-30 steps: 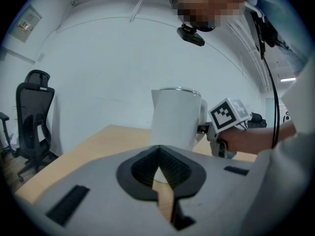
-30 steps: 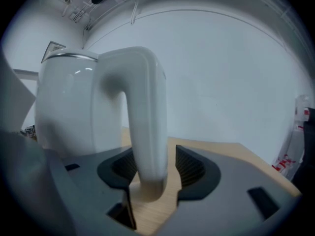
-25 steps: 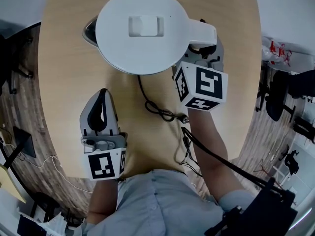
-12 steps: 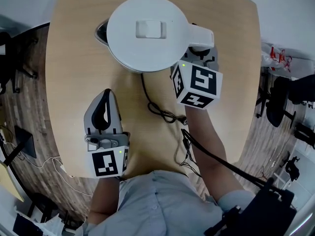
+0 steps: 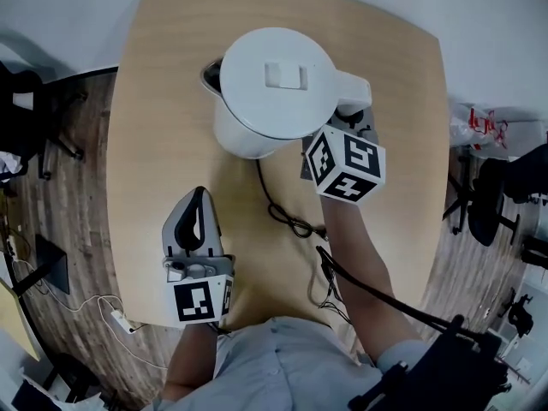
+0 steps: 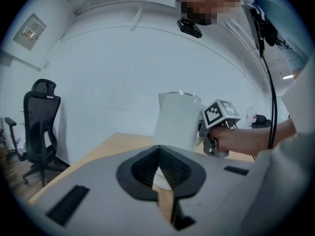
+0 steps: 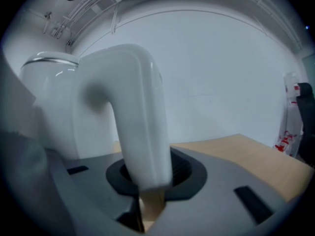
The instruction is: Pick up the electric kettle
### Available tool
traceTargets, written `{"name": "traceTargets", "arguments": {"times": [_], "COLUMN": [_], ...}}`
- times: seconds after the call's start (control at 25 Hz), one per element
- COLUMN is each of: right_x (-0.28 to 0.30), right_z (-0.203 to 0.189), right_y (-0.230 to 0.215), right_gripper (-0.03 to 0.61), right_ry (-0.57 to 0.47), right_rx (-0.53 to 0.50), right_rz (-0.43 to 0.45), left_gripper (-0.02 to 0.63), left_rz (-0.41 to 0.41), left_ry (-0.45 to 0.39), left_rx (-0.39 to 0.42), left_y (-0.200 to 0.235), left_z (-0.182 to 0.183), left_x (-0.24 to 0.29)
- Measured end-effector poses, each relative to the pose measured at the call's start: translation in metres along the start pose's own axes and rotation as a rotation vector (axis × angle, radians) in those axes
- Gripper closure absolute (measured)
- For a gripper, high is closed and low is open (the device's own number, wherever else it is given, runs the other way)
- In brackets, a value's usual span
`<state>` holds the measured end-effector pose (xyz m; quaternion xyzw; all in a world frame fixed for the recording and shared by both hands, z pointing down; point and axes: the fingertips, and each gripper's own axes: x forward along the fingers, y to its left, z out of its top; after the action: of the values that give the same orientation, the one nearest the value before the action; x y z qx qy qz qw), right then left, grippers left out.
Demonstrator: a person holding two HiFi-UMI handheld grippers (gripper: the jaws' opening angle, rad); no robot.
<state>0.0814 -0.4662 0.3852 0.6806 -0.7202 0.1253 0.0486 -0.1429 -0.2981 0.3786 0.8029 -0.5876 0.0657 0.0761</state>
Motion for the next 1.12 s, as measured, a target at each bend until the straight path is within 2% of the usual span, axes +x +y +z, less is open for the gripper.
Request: {"name": "traceTargets", "arguments": {"times": [0.32, 0.56, 0.8, 1.12], "right_x": [-0.019, -0.047, -0.08, -0.114], "right_z": [0.066, 0.09, 0.083, 0.025], "right_y": [-0.017, -0.055, -0.093, -0.136], "right_gripper": [0.512, 0.512, 0.512, 0.512], "right_ry": [-0.105, -0.137, -0.136, -0.049], "right_rx": [0.019, 0.03, 0.024, 0.001], "right_rz": [-0.012, -0.078, -0.152, -0.251], "left_gripper": [0.614, 0.614, 0.614, 0.614], "left_rz": [-0.028, -0.088, -0.152, -0.219], "left_ry": [-0.041, -0.069, -0.081, -0.067], "left_rx": [0.009, 0.019, 0.029, 0.038], "left_y": [-0.01, -0.029, -0.049, -0.064], "left_z": [0.013, 0.022, 0.027, 0.024], "left_x": [-0.004, -0.005, -0.006, -0.002]}}
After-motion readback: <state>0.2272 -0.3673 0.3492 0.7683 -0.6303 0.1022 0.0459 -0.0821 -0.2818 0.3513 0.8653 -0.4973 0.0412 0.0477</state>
